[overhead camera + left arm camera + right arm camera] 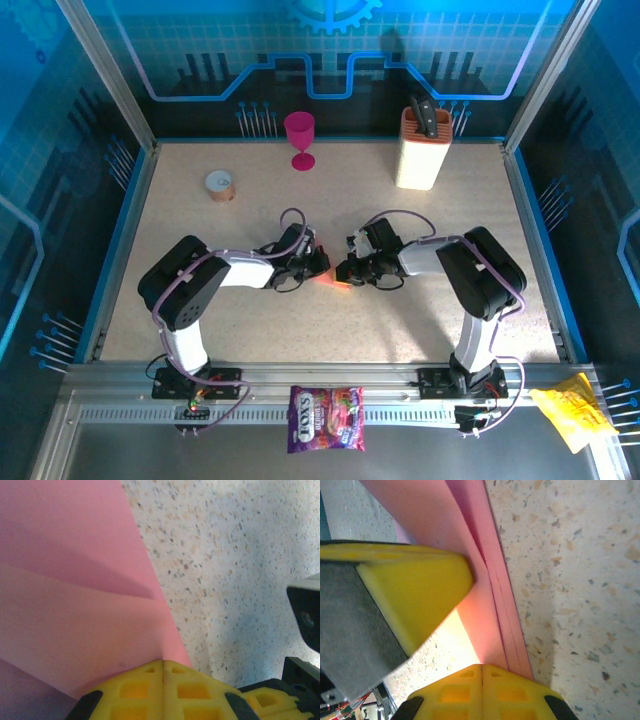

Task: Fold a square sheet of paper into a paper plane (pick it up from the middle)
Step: Fourth fold the wing at the center of the table.

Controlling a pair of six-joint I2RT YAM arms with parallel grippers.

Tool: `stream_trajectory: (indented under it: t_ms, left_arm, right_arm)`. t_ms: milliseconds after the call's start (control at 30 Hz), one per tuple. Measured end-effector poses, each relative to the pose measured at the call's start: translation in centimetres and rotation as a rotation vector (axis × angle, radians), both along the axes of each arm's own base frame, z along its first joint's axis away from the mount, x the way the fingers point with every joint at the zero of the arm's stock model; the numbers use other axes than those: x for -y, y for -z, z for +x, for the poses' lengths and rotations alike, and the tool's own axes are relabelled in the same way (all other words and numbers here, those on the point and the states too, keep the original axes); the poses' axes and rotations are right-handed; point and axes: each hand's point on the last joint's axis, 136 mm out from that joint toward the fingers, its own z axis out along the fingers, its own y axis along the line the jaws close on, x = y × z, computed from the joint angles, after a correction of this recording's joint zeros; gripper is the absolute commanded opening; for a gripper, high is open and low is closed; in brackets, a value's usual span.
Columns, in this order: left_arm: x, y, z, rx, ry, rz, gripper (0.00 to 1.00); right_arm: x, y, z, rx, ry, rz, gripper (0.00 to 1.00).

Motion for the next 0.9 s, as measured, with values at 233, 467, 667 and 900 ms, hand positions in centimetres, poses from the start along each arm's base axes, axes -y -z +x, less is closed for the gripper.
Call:
stream_trajectory:
  t_ms: [233,467,667,900]
  left_arm:
    - [-2.1,0.1,1.4,-0.017,-0.047,0.0,0.0]
    - [-3.4,0.1,2.7,-0.049,-0.07,-0.014,0.0]
    - [-4.5,0.2,4.1,-0.076,-0.093,-0.04,0.0]
    - [-9.0,0.1,7.1,-0.075,-0.202,-0.026,0.0]
  right_arm:
    - [0.1,0.3,-0.1,-0.012,0.002,-0.005,0.0]
    - [0.1,0.4,-0.1,-0.021,0.01,-0.005,0.0]
    - [-0.2,0.4,0.2,-0.012,0.018,0.007,0.0]
    - [-0.4,0.4,0.5,-0.006,0.022,0.019,0.0]
